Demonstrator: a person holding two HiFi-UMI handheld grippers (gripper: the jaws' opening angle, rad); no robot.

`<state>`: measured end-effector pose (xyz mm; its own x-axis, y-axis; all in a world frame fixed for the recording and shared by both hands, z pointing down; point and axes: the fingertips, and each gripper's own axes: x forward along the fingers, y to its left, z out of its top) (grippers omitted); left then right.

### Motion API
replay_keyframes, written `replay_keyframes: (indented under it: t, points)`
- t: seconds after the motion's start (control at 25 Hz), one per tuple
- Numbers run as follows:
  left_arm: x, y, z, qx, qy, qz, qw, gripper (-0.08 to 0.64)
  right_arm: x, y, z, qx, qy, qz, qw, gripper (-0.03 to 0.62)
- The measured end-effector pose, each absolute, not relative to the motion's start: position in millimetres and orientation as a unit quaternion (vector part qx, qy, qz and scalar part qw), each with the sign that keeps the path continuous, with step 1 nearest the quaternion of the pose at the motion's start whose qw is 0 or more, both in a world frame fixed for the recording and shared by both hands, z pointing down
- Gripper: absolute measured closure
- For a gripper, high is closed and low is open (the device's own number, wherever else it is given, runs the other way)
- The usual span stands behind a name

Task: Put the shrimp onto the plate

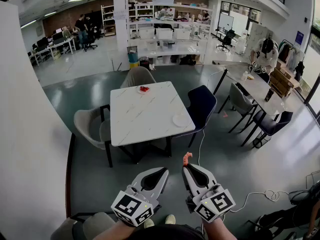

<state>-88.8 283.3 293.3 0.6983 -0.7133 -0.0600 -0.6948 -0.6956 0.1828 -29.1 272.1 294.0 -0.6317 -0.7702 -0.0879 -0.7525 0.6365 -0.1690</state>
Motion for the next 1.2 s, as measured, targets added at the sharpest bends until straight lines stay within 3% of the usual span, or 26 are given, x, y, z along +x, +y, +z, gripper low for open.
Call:
replay_keyframes:
  t: [1.2]
  points:
    - [-44.6,273.3,308.8,0.915,-0.39,-0.049,0.087,0.552,27.1,265.0,304.6,-0.413,0.897,-0.096,0.123,0.554]
